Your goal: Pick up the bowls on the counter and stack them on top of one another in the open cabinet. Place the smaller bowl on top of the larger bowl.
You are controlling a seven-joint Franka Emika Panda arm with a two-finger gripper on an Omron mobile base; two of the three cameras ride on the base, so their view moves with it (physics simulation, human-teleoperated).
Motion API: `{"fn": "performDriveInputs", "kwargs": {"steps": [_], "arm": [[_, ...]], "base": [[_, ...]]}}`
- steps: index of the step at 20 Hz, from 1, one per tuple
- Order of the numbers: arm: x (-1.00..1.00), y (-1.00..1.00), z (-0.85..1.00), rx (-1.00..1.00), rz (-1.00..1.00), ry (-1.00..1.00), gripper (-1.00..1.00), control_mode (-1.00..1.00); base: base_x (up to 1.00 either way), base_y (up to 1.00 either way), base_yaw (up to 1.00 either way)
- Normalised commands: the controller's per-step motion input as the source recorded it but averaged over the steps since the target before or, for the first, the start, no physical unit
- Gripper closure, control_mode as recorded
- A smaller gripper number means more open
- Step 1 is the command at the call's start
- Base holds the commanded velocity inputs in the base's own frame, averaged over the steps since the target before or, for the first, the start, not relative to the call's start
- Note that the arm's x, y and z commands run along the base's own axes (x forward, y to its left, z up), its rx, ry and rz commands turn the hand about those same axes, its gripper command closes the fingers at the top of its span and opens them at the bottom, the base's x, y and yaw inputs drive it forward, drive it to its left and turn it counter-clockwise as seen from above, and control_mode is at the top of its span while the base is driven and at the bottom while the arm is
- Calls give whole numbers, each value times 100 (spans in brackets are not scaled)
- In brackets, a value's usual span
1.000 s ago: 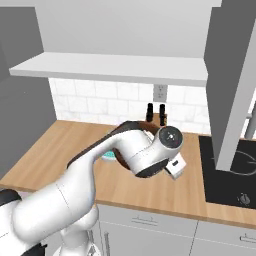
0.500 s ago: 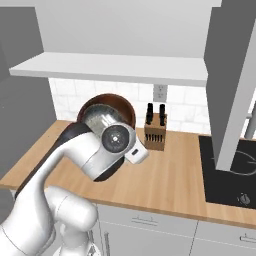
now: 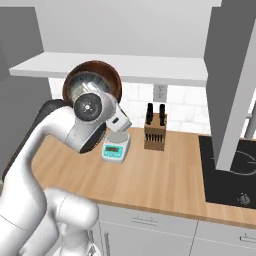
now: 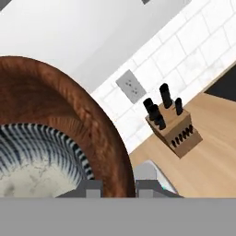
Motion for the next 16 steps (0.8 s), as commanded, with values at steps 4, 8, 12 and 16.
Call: {"fn": "performDriveInputs", "kwargs": {"steps": [4, 8, 12, 16], "arm": [[98, 0, 100, 8, 0, 21, 100, -100], [100, 0, 100, 11, -3, 28, 100, -100], [100, 0, 87, 7, -12, 20, 100, -100], [100, 0, 28, 2, -21, 7, 100, -100]], "base": [[0, 0, 0], [0, 0, 0], [0, 0, 0], [0, 0, 0]]}}
